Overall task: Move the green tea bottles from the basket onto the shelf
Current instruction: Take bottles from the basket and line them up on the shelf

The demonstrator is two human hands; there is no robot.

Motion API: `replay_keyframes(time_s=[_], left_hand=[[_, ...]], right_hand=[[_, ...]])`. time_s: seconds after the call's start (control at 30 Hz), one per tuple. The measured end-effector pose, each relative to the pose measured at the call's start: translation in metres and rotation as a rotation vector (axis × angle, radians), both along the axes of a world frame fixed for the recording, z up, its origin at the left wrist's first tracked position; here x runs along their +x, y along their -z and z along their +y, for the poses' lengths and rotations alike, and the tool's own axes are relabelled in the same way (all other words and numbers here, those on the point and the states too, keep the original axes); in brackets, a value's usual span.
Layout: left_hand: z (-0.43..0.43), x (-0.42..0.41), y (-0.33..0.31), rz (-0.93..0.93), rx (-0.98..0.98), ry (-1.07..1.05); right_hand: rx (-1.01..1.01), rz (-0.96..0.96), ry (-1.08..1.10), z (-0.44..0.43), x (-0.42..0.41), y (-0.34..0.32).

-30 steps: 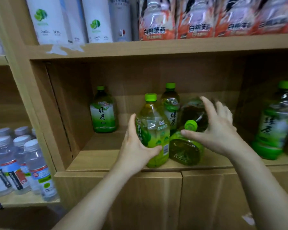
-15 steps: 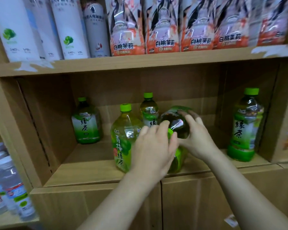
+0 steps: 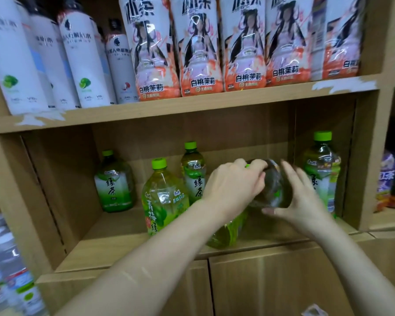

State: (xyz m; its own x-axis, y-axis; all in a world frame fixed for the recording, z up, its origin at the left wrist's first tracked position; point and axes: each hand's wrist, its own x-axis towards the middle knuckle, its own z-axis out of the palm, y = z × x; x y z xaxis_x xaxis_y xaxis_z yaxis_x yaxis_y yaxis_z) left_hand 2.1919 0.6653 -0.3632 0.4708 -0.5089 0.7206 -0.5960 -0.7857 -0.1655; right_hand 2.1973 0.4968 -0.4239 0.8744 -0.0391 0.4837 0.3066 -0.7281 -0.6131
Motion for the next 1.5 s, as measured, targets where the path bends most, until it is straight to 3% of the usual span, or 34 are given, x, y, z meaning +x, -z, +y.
replay_keyframes(time_s=[0.1,0.2,0.33,0.5,0.67,0.9,1.1,1.3,1.43,1.5], left_hand=[[0.009,-0.022,-0.017,-0.05,0.071,0.167],[0.025,-0.044,-0.03,0.025,-0.037,0.258],[0.059,-0.082,-0.027,0.21,-0.392,0.295],[0.115,-0.128,-0.025,0.553,-0.474,0.085],[0.186,-0.141,-0.028,0.446,-0.546,-0.118],[0.264,-0.099,-0.025,0.399,-0.663,-0.133],[0.291,-0.058,-0.006,0.606,-0.64,-0.051],[0.298,-0.045,-0.001,0.726,-0.606,-0.094],[0.305,-0.051,0.012,0.53,-0.46,-0.394],[0.307,-0.056,0.03,0.415,-0.445,-0.427]], right_hand=[[-0.241,-0.029,-0.018,-0.007,-0.036,-0.018],[-0.031,-0.194,-0.14,0.015,-0.069,-0.022],[0.159,-0.268,-0.205,0.059,-0.095,-0.015],[0.348,-0.207,-0.348,0.14,-0.113,-0.009],[0.367,-0.133,-0.354,0.233,-0.116,-0.011],[0.457,-0.098,-0.289,0.331,-0.077,-0.012],[0.523,-0.055,-0.173,0.368,-0.047,0.017],[0.41,-0.028,-0.16,0.367,-0.04,0.026],[0.285,0.0,-0.274,0.346,-0.048,0.035],[0.227,0.012,-0.374,0.338,-0.05,0.034]])
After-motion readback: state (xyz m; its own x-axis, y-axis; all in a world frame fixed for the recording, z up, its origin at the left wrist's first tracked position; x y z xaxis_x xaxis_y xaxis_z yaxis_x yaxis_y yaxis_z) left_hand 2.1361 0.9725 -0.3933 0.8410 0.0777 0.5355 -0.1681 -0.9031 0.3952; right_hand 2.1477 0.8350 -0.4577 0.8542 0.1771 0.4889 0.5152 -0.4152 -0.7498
